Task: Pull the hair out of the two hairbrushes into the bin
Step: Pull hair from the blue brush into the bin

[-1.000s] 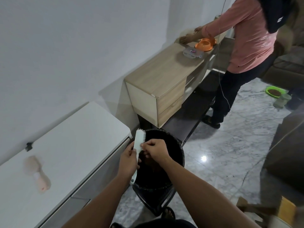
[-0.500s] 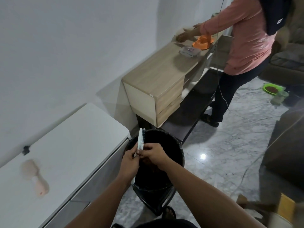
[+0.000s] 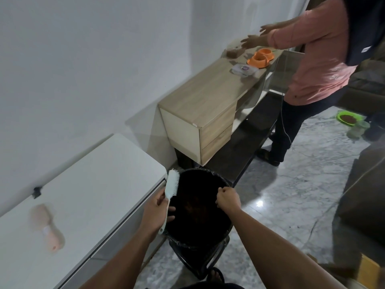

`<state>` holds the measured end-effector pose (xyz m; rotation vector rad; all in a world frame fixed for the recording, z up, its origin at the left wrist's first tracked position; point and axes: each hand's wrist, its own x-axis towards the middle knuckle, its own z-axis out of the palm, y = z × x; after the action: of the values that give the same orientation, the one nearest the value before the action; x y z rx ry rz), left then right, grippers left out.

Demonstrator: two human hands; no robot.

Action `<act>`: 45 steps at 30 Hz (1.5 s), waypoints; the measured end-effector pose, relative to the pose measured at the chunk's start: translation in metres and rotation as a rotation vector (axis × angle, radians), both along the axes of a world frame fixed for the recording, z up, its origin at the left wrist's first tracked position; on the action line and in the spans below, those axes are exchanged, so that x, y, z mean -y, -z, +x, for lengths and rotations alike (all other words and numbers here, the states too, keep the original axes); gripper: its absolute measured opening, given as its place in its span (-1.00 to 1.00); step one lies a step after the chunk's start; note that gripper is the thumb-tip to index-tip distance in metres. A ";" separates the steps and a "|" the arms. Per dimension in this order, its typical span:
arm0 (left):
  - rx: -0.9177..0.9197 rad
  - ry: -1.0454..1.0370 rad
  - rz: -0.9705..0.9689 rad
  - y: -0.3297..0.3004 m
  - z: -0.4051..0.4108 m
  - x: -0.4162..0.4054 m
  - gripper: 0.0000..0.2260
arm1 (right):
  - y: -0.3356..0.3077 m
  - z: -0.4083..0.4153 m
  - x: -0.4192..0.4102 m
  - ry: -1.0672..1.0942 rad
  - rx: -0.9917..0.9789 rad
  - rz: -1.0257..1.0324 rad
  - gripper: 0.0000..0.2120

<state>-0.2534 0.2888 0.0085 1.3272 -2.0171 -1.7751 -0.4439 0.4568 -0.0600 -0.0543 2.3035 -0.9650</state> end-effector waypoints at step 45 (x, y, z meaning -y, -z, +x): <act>-0.143 -0.069 0.345 0.001 0.015 0.018 -0.71 | -0.019 0.012 0.041 0.044 -0.017 -0.069 -0.70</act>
<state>-0.2389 0.2713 0.0072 1.2911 -1.6248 -2.1876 -0.4321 0.4163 -0.0407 -0.0411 2.2953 -1.0697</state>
